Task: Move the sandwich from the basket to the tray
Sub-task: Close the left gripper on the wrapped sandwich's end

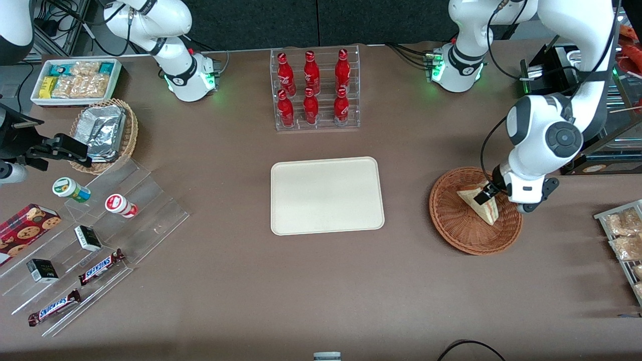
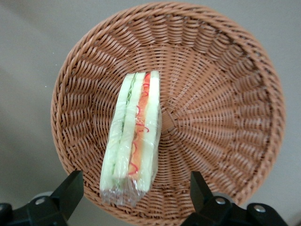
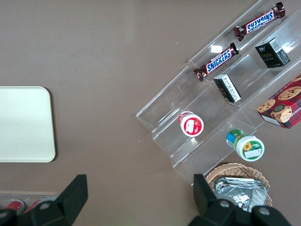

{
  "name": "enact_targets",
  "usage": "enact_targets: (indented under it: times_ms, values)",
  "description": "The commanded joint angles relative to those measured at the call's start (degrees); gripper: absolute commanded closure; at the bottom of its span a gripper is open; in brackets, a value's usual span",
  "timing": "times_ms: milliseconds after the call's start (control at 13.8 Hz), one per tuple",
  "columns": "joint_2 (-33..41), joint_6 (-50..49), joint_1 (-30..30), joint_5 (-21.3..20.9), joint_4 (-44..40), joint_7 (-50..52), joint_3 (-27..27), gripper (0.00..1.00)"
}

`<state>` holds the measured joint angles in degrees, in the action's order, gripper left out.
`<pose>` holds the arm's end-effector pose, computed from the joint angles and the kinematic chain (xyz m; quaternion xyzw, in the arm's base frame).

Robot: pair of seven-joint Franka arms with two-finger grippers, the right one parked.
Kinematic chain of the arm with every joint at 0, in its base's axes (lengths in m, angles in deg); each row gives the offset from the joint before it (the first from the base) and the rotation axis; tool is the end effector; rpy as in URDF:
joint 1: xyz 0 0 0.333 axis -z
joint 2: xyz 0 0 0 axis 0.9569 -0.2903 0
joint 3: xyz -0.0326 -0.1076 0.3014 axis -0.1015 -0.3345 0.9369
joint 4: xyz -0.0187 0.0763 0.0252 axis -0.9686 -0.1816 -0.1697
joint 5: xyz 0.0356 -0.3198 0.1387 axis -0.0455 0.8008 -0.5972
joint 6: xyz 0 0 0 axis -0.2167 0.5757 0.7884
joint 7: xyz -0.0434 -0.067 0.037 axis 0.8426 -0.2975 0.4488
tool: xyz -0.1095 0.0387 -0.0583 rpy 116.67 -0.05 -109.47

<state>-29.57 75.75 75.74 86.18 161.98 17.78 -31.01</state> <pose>0.5047 -0.0390 0.3122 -0.9400 -0.3394 0.0245 0.0236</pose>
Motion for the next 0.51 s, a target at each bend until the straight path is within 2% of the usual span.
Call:
enact_targets:
  times_ms: [0, 435]
  values:
    - [-1.3, 2.3, 0.1, -1.3, 0.6, 1.7, -0.2, 0.00]
    - [-4.9, 4.3, 0.0, -1.8, 0.7, 1.6, -0.2, 0.00]
